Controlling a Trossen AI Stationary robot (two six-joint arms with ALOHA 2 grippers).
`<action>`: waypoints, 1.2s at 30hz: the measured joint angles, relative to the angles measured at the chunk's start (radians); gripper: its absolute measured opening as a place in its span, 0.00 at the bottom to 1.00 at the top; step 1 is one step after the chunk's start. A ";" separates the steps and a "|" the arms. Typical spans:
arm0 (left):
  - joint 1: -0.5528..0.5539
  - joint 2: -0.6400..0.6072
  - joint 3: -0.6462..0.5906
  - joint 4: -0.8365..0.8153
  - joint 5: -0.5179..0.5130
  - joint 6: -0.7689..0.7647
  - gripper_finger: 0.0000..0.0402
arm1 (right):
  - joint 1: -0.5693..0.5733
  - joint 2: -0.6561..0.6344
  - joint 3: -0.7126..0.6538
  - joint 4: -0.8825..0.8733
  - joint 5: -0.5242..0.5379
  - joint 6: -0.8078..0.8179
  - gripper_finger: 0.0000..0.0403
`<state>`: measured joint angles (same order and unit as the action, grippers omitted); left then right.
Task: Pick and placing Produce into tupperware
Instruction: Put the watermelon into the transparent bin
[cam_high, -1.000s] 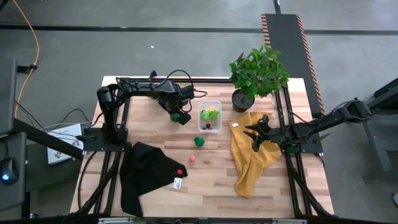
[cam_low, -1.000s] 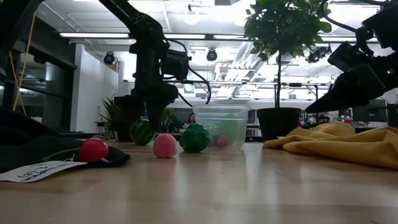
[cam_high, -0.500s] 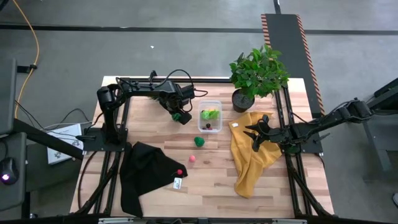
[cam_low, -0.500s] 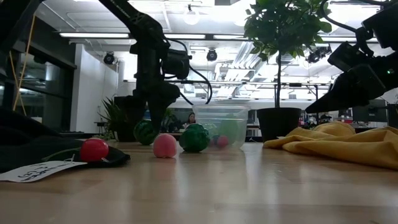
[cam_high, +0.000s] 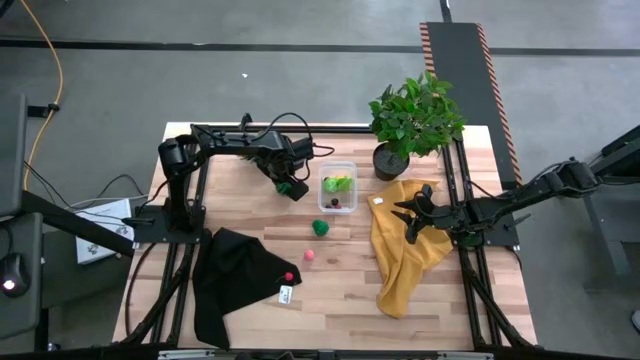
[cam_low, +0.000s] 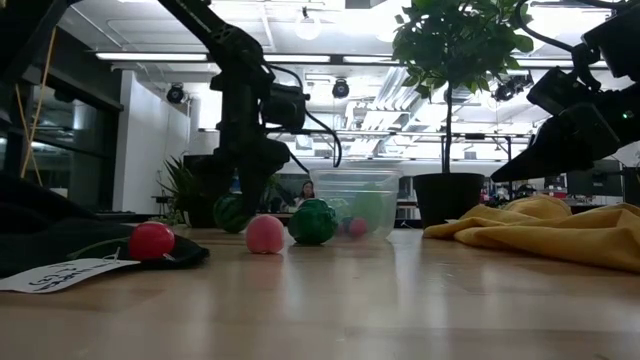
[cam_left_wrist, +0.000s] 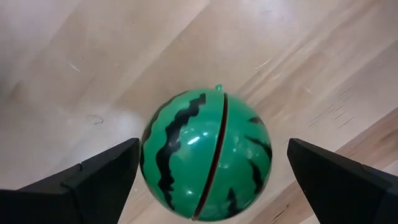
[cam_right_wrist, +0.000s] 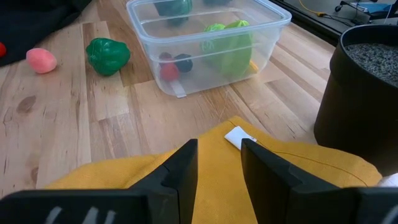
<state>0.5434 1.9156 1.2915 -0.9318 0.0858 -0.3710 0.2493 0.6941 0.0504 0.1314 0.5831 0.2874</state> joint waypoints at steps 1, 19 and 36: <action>0.000 0.000 0.000 0.000 0.000 0.000 0.99 | 0.000 0.000 0.000 0.000 0.000 0.000 0.28; 0.000 0.007 0.000 0.011 0.000 0.010 0.99 | 0.000 0.000 0.000 0.000 0.000 0.000 0.28; 0.000 0.007 0.000 -0.005 0.000 0.026 0.89 | 0.000 0.000 0.000 0.000 0.000 0.000 0.28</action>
<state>0.5434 1.9228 1.2919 -0.9371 0.0860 -0.3447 0.2490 0.6941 0.0505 0.1314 0.5831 0.2874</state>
